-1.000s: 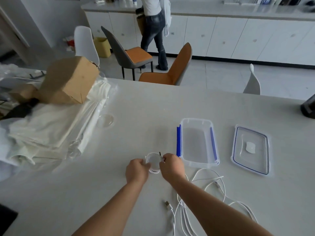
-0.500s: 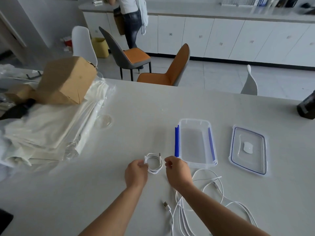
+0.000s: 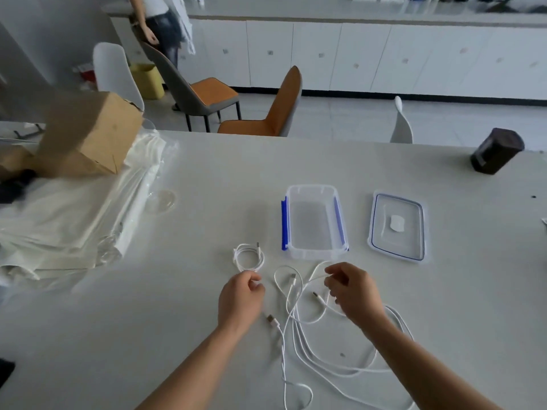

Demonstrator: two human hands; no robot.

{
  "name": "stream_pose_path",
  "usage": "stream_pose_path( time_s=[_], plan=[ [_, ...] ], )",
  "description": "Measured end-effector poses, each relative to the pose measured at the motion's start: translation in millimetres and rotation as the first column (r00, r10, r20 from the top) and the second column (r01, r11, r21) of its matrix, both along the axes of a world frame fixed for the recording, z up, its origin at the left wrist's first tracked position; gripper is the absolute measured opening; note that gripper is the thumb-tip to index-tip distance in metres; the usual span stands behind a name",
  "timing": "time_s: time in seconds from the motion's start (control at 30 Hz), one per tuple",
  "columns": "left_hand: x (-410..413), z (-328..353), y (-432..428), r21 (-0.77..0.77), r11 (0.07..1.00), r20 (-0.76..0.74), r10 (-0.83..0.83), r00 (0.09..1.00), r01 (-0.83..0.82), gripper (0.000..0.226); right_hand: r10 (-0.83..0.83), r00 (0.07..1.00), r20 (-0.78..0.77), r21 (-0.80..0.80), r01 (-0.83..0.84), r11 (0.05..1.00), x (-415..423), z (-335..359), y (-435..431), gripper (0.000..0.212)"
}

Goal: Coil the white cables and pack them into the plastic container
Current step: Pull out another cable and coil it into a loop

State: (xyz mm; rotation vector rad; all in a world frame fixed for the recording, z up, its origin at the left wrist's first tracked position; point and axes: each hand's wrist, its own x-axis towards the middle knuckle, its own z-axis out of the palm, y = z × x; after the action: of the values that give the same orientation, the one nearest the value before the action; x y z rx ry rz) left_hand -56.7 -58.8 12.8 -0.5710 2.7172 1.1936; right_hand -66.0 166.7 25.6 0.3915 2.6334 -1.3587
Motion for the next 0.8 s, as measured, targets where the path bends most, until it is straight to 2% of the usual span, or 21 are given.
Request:
stream_pose_path(
  time_s=[0.17,0.3,0.4,0.5,0.6,0.67,0.73,0.8],
  plan=[
    [39,-4,30,-0.058,0.984,-0.015,-0.172,0.985,0.170,0.012,-0.016,0.999,0.038,0.106,0.012,0.994,48,1,37,0.014],
    [55,-14,46,-0.161,0.960,0.039,-0.225,0.974,0.229,0.025,0.148,0.989,0.019,0.255,-0.148,0.955,85,-2,39,0.010],
    [58,-17,52,-0.195,0.959,0.088,-0.194,0.977,0.207,0.034,0.341,0.940,0.024,0.274,-0.334,0.902,100,-8,33,0.012],
    [61,-15,51,-0.180,0.975,0.142,-0.104,0.984,0.129,0.024,0.455,0.888,0.061,0.338,-0.447,0.828,108,-14,30,0.020],
    [70,-14,51,-0.192,0.966,0.237,-0.126,0.963,0.174,0.018,0.466,0.884,0.034,0.391,-0.441,0.808,114,-23,35,0.025],
    [76,-16,52,-0.201,0.961,0.242,-0.138,0.960,0.188,0.013,0.473,0.880,0.034,0.415,-0.443,0.795,115,-25,36,0.027],
    [77,-14,52,-0.178,0.972,0.230,-0.110,0.967,0.153,0.016,0.460,0.888,0.028,0.396,-0.432,0.810,115,-26,34,0.024],
    [77,-6,52,-0.087,0.994,0.219,-0.053,0.974,0.074,0.021,0.429,0.903,0.015,0.341,-0.408,0.847,111,-25,30,0.019]
  ],
)
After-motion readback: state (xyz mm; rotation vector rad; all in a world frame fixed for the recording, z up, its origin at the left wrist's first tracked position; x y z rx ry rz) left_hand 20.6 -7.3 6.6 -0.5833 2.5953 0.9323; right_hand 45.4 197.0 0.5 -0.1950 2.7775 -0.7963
